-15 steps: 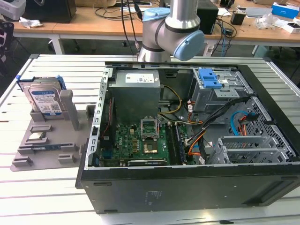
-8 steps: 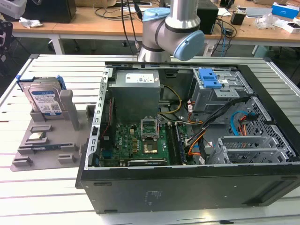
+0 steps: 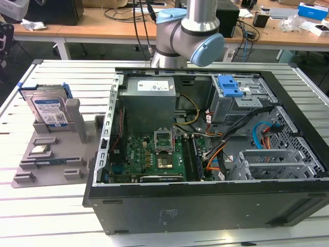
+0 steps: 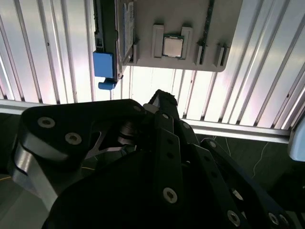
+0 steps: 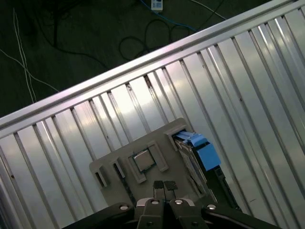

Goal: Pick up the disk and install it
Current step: 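Pick up the disk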

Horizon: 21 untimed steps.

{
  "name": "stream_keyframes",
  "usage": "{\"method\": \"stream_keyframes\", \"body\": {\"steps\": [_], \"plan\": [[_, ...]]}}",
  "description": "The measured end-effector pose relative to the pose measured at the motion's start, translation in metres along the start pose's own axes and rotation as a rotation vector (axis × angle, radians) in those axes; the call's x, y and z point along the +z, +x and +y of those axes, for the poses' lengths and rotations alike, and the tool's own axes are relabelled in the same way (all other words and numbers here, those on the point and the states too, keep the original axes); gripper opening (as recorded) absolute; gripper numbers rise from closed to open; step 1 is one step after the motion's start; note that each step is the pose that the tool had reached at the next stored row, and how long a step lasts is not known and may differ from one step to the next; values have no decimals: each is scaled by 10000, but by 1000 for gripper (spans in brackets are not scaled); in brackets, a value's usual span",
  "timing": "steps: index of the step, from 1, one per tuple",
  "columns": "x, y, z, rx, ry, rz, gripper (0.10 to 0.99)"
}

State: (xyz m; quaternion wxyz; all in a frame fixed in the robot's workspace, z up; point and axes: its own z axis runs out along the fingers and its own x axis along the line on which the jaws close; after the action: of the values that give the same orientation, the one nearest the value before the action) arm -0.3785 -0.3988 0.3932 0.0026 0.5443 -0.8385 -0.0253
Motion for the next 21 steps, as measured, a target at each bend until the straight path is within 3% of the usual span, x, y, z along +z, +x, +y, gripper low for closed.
{"method": "stream_keyframes", "body": {"steps": [1, 2, 10, 12, 15, 21], "plan": [[1, 0, -1, -294, -6, 11, 102], [0, 0, 0, -919, -22, 41, 102], [0, 0, 0, -2489, -58, 113, 102], [0, 0, 0, -3250, -76, 147, 102], [0, 0, 0, -3572, -82, 161, 102], [0, 0, 0, -3696, -86, 167, 102]]}}
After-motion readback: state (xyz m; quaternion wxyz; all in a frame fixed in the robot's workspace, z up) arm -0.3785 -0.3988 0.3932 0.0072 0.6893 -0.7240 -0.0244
